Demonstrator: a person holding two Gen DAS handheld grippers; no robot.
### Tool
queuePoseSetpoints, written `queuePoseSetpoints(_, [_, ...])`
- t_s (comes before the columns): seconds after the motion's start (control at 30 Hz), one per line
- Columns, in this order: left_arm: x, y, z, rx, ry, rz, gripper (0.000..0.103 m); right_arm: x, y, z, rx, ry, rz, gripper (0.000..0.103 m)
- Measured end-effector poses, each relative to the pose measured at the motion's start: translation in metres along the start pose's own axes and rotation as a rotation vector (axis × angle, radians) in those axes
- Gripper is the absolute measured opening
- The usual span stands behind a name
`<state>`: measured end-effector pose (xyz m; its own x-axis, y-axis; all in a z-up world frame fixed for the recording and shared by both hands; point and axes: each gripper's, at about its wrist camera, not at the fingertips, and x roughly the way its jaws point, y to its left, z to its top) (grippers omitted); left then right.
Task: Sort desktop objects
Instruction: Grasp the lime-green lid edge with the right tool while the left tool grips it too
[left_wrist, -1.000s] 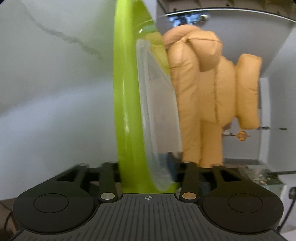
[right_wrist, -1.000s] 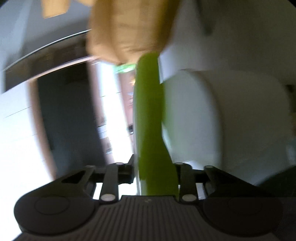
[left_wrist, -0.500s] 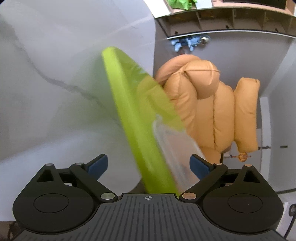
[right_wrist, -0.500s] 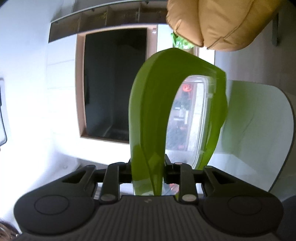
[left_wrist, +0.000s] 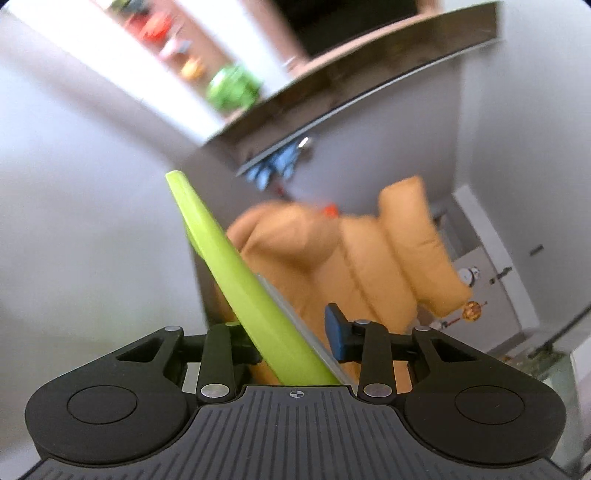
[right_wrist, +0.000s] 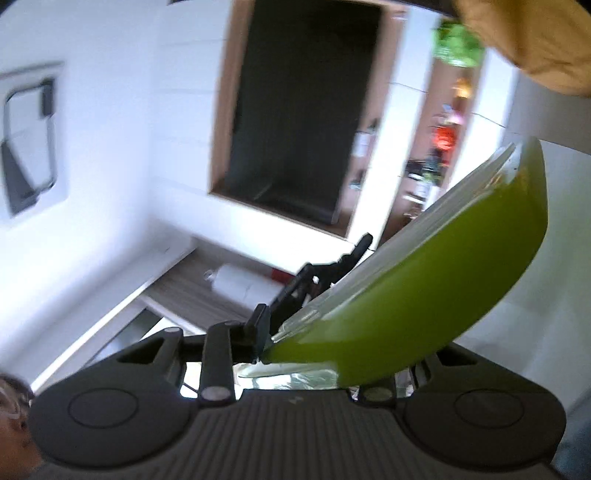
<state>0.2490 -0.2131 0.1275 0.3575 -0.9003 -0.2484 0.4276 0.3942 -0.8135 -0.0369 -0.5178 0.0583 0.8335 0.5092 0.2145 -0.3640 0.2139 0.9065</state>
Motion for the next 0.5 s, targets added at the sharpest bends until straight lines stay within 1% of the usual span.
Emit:
queuePoseSetpoints(0.07, [-0.025,-0.016,0.016,0.063,-0.059,-0.014,0.035,0.015,0.012,-0.005,-0.042,0.024,0.034,0.036])
queuePoseSetpoints(0.1, [-0.044,-0.02,0.024,0.091,-0.097,-0.014,0.036,0.027,0.019,-0.007,-0.055,0.043,0.068,0.036])
queuePoseSetpoints(0.2, [-0.099,-0.02,0.038,0.152,-0.208,0.018,0.037,0.061,0.032,-0.013,-0.101,0.12,0.14,0.036])
queuePoseSetpoints(0.3, [-0.165,-0.003,0.041,0.208,-0.337,0.112,0.039,0.099,0.044,-0.032,-0.127,0.22,0.185,0.036])
queuePoseSetpoints(0.4, [-0.216,0.019,0.034,0.247,-0.435,0.23,0.042,0.147,0.036,-0.064,-0.113,0.309,0.197,0.036])
queuePoseSetpoints(0.47, [-0.243,0.041,0.029,0.239,-0.463,0.31,0.045,0.175,0.03,-0.088,-0.095,0.365,0.204,0.036])
queuePoseSetpoints(0.5, [-0.255,0.053,0.027,0.222,-0.469,0.345,0.045,0.186,0.023,-0.098,-0.083,0.397,0.191,0.037])
